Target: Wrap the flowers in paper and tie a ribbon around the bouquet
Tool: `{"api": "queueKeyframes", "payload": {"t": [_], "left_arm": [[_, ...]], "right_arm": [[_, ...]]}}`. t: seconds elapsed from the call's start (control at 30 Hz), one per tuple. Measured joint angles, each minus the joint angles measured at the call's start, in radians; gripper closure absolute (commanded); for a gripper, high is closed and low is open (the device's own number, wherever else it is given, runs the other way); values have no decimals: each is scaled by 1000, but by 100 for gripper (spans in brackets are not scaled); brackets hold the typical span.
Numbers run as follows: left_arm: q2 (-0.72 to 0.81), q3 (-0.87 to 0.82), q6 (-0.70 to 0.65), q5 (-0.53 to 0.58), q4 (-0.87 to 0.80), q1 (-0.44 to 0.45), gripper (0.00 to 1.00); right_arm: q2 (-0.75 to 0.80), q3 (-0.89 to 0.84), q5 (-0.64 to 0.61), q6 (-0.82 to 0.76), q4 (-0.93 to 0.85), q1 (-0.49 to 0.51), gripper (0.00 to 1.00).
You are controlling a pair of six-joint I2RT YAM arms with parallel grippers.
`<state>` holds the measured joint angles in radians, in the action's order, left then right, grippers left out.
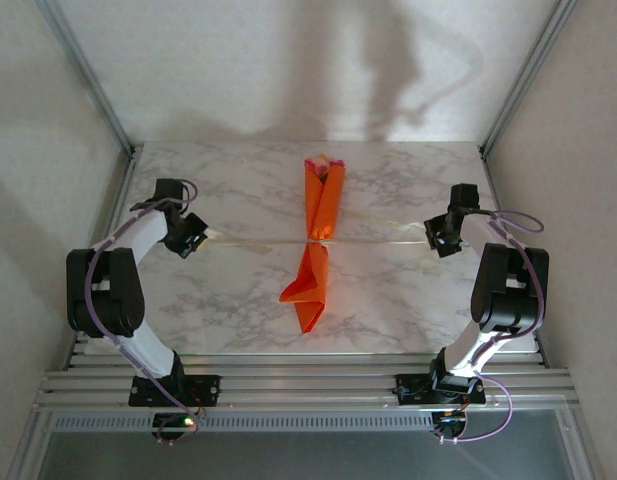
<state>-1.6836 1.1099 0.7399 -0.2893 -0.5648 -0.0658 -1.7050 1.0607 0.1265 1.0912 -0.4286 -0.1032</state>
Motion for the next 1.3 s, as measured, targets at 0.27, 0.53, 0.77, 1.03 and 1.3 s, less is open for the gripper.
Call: {"api": "queueKeyframes", "payload": {"t": [0.27, 0.53, 0.77, 1.03, 1.3], "left_arm": [[2, -21, 93, -3, 33, 89, 49], [251, -182, 440, -59, 188, 225, 37], [94, -246, 865, -165, 596, 464, 37], [-68, -227, 1050, -186, 742, 500, 41], [-161, -220, 1089, -186, 819, 486, 89]], "right_arm": [[-60, 13, 35, 23, -23, 7, 63], [73, 14, 7, 109, -87, 134, 47], [52, 20, 78, 327, -5, 417, 44], [-68, 45, 113, 507, 95, 494, 44], [-134, 76, 114, 555, 143, 494, 74]]}}
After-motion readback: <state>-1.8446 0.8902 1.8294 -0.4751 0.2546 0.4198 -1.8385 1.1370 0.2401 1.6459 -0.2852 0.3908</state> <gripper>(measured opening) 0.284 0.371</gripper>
